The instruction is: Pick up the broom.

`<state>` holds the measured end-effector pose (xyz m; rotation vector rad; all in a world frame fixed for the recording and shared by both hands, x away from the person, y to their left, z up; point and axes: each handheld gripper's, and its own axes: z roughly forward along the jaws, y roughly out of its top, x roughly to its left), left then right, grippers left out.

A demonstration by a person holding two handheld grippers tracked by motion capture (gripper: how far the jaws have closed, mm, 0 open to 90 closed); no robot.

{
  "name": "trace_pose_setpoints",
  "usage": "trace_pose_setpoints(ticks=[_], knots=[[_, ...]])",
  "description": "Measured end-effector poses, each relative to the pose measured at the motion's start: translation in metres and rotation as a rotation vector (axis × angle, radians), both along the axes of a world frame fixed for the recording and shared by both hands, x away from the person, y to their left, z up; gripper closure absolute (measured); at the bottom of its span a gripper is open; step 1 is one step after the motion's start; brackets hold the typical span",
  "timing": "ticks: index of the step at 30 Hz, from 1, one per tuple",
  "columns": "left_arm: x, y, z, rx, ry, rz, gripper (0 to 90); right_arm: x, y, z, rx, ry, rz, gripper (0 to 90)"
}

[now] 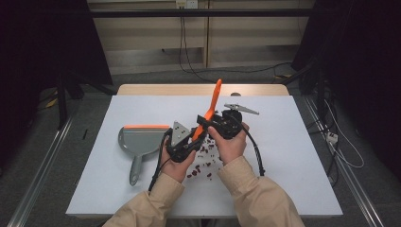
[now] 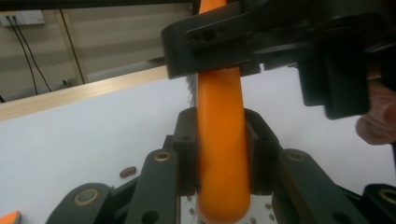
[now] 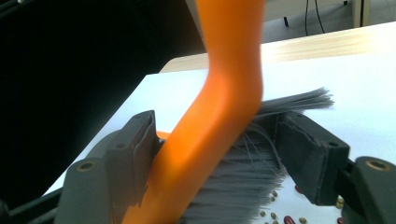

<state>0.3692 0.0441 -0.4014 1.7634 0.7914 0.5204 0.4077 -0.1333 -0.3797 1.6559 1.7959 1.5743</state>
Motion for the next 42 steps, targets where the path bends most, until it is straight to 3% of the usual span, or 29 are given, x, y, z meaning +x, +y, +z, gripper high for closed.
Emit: trace_pose_setpoints(ticks=[7,15,17,20,22,24,25,28,29,31,32,36,39,42], knots=[[-0.003,-0.001,0.002,0.0,-0.022,-0.001,69.8,0.002,0.001,0.001,0.021,0.008,0.005,33.6],[-0.008,-0.008,0.003,0.039,-0.067,-0.02,68.3,0.003,0.001,0.001,0.045,0.048,0.006,43.2],[-0.012,-0.013,0.003,0.055,-0.086,-0.031,64.0,0.003,0.0,0.001,0.066,0.062,-0.005,55.9],[-0.013,-0.016,0.004,0.05,-0.097,-0.026,61.2,0.003,-0.003,0.003,0.113,0.072,-0.012,61.6],[-0.011,-0.018,0.003,0.063,-0.07,-0.034,53.7,0.004,-0.004,0.005,0.166,0.078,0.0,69.0],[-0.01,-0.019,0.0,0.082,-0.085,-0.033,51.9,0.004,-0.005,0.006,0.186,0.079,0.008,70.5],[-0.009,-0.02,0.0,0.067,-0.067,-0.044,47.6,0.005,-0.005,0.009,0.132,0.057,0.027,73.7],[-0.007,-0.014,0.002,0.028,-0.019,-0.086,43.0,0.007,-0.011,0.009,0.1,0.018,0.028,77.4],[-0.007,-0.013,0.003,0.031,0.001,-0.089,39.8,0.008,-0.016,0.009,0.118,0.014,0.031,77.9],[-0.006,-0.011,0.002,0.036,0.048,-0.109,38.3,0.009,-0.023,0.013,0.031,-0.029,0.025,77.9],[-0.006,-0.009,0.001,0.035,0.062,-0.113,38.3,0.009,-0.023,0.013,0.031,-0.029,0.025,77.9],[-0.003,-0.003,0.003,0.029,0.072,-0.104,32.3,0.009,-0.04,0.016,-0.023,-0.041,0.024,78.0],[-0.001,0.001,0.005,0.03,0.089,-0.108,27.1,0.009,-0.055,0.017,-0.038,-0.031,0.036,77.9],[0.003,0.007,0.006,0.029,0.108,-0.125,22.8,0.009,-0.071,0.02,-0.092,-0.025,0.055,77.9]])
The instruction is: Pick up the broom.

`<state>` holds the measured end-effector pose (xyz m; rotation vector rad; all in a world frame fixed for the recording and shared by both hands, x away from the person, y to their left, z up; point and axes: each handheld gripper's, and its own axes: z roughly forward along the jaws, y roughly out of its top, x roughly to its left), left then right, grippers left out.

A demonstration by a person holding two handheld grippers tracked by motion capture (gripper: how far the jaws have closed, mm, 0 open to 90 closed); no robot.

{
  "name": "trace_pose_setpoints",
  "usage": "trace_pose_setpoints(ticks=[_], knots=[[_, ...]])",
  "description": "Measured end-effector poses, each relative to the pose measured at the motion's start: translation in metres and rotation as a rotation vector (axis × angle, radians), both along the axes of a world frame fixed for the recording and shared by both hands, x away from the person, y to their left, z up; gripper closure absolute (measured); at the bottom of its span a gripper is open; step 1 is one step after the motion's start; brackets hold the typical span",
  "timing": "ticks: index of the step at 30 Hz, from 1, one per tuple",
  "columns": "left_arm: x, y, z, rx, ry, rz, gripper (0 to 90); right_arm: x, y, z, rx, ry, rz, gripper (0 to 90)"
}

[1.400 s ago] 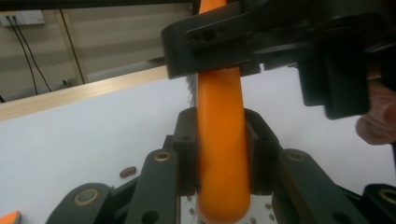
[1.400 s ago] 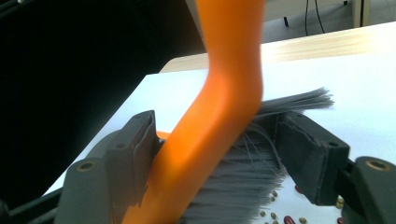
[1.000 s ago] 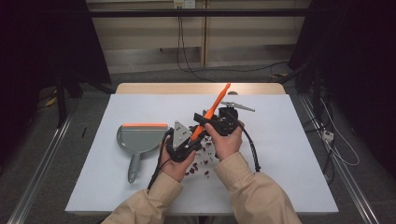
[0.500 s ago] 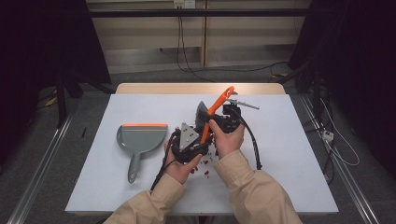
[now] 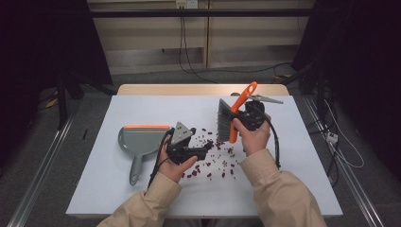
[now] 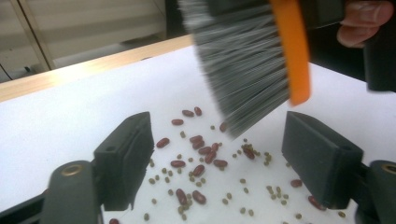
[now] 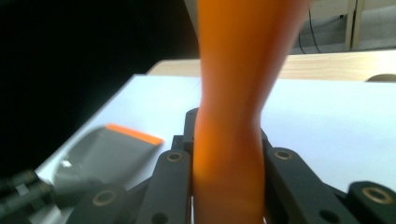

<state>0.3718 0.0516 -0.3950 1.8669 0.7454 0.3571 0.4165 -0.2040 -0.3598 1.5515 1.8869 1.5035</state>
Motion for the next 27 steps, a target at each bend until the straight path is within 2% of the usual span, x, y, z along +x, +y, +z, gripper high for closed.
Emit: trace_pose_setpoints(ticks=[1,7,11,16,20,27], knots=[[0.001,0.002,0.001,-0.012,0.005,-0.002,22.0,-0.001,-0.006,0.0,-0.005,0.002,0.002,77.9],[0.004,0.015,0.006,-0.017,0.006,-0.023,15.6,-0.004,-0.037,0.0,-0.069,0.029,-0.001,77.9],[0.005,0.025,0.008,-0.032,0.004,-0.038,11.6,-0.007,-0.049,-0.002,-0.099,0.043,0.011,77.9],[0.005,0.041,0.01,-0.042,-0.003,-0.06,8.2,-0.008,-0.052,-0.006,-0.15,0.065,0.035,77.9],[0.003,0.057,0.012,-0.032,-0.006,-0.07,6.1,-0.008,-0.054,-0.007,-0.164,0.075,0.052,77.8],[-0.002,0.093,0.007,-0.029,0.003,-0.036,5.8,-0.011,-0.058,-0.008,-0.248,0.085,0.061,77.8]])
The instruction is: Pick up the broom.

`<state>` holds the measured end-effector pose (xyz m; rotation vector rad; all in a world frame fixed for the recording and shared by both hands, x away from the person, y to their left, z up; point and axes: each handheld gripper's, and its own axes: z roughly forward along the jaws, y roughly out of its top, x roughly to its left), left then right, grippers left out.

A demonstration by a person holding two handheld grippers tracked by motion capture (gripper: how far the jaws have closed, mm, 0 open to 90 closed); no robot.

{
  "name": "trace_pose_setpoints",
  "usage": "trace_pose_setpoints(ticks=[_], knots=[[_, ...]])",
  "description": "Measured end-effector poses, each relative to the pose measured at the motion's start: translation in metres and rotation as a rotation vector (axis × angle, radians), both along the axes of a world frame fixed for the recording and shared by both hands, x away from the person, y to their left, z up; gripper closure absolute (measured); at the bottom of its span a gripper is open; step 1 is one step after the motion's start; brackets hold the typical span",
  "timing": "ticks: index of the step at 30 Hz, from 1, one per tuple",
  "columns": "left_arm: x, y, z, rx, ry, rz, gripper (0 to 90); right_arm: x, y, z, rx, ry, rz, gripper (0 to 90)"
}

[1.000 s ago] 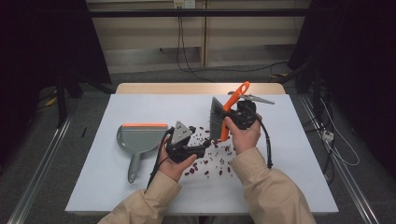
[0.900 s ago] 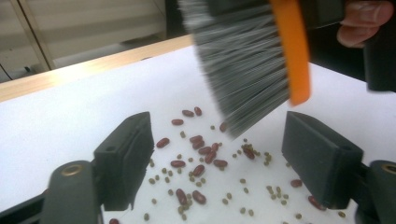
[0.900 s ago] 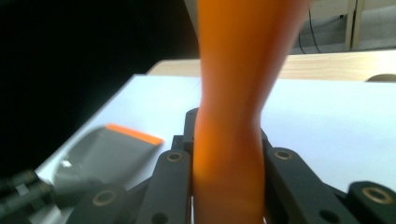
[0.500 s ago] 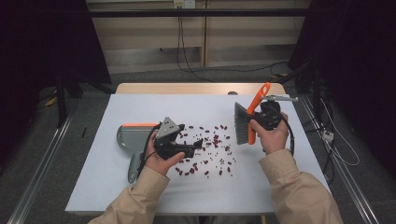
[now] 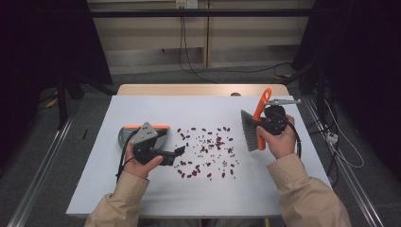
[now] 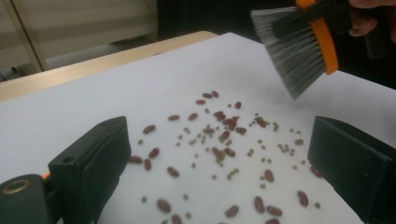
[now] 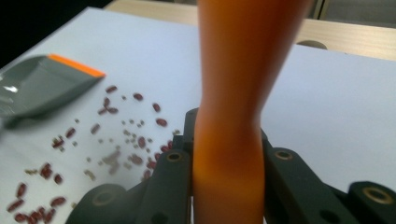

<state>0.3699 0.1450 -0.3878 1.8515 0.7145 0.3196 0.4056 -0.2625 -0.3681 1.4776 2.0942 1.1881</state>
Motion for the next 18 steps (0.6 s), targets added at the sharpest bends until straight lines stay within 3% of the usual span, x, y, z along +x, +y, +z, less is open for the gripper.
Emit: trace_pose_setpoints(ticks=[4,11,13,16,18], knots=[[-0.001,0.018,-0.001,0.001,-0.003,0.029,5.7,0.001,-0.006,-0.004,-0.01,0.04,0.0,77.8],[0.001,0.036,-0.002,0.002,-0.01,0.069,5.7,0.011,0.002,-0.025,-0.098,0.106,0.012,77.5],[0.001,0.038,-0.004,0.004,-0.007,0.072,5.7,0.016,0.006,-0.03,-0.125,0.104,0.017,77.5],[0.002,0.041,-0.006,0.007,-0.003,0.079,5.7,0.024,0.008,-0.037,-0.102,0.096,0.004,77.2],[0.003,0.042,-0.007,0.006,0.002,0.088,5.7,0.029,0.01,-0.043,-0.115,0.097,-0.008,76.9]])
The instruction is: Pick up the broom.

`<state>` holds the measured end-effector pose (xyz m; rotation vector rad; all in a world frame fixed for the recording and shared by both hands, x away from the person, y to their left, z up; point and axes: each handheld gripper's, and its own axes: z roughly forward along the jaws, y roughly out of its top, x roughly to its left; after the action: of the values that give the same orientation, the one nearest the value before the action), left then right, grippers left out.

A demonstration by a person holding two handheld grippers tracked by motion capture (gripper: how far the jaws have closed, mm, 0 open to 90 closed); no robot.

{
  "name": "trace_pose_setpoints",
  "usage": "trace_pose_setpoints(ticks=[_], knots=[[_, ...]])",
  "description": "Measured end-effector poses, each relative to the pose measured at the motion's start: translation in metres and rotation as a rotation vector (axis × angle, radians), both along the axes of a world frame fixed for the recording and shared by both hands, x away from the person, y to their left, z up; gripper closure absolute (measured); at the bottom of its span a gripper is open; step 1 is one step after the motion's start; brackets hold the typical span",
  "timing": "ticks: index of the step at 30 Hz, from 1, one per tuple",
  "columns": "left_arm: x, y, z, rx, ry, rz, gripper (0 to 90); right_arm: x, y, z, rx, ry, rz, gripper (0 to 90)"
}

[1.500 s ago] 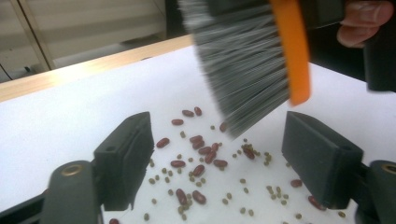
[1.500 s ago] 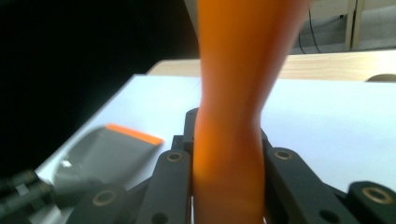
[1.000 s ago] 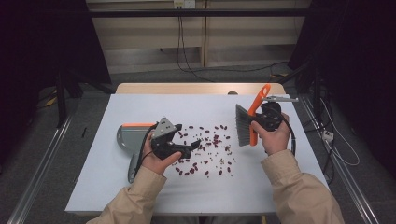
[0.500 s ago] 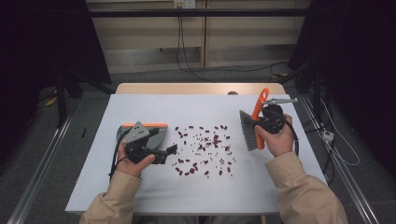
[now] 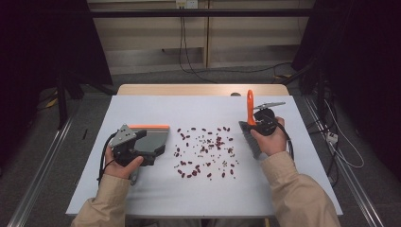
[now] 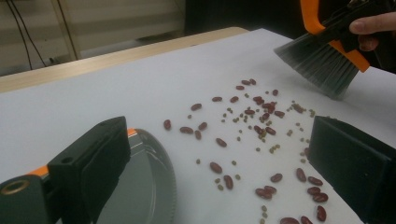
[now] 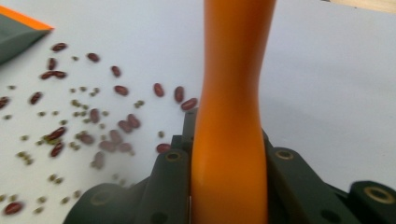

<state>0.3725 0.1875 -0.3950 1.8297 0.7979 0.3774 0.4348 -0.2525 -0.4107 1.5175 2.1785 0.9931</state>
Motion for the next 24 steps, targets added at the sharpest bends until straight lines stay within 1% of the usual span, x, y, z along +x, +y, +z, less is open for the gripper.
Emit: trace_pose_setpoints(ticks=[2,4,5,6,9,12,13,14,18,19,21,24], knots=[[0.0,0.002,-0.001,0.007,-0.003,-0.001,5.7,0.004,0.002,-0.004,-0.001,0.012,0.004,76.8],[0.0,0.002,-0.002,0.004,0.0,0.004,5.7,0.006,0.003,-0.003,-0.025,-0.002,-0.002,76.7],[0.0,0.003,-0.002,0.007,0.001,0.005,5.7,0.007,0.004,-0.003,-0.016,0.0,0.001,76.3],[0.0,0.003,-0.003,0.005,0.004,0.006,5.7,0.007,0.004,-0.002,-0.01,0.008,0.0,75.7],[0.0,0.002,-0.003,0.006,0.003,0.006,5.7,0.009,0.006,-0.004,-0.046,0.028,0.017,72.4],[0.0,0.002,-0.003,0.01,-0.001,0.004,5.7,0.009,0.006,-0.007,-0.051,0.044,0.019,68.3],[0.0,0.001,-0.003,0.011,0.0,0.003,5.7,0.009,0.006,-0.007,-0.055,0.04,0.016,67.2],[0.0,0.001,-0.003,0.01,-0.001,0.003,5.7,0.008,0.006,-0.007,-0.067,0.04,0.018,64.3],[0.0,0.001,-0.004,0.012,0.0,0.004,5.7,0.006,0.007,-0.006,-0.1,0.031,0.033,61.5],[0.0,0.001,-0.004,0.011,0.0,0.005,5.7,0.004,0.007,-0.005,-0.108,0.029,0.028,59.7],[0.0,0.002,-0.004,0.015,-0.003,0.007,5.7,0.001,0.005,-0.002,-0.101,0.017,0.032,59.5],[0.0,0.003,-0.004,0.015,-0.005,0.01,5.7,-0.005,0.002,0.004,-0.101,0.012,0.031,58.4]])
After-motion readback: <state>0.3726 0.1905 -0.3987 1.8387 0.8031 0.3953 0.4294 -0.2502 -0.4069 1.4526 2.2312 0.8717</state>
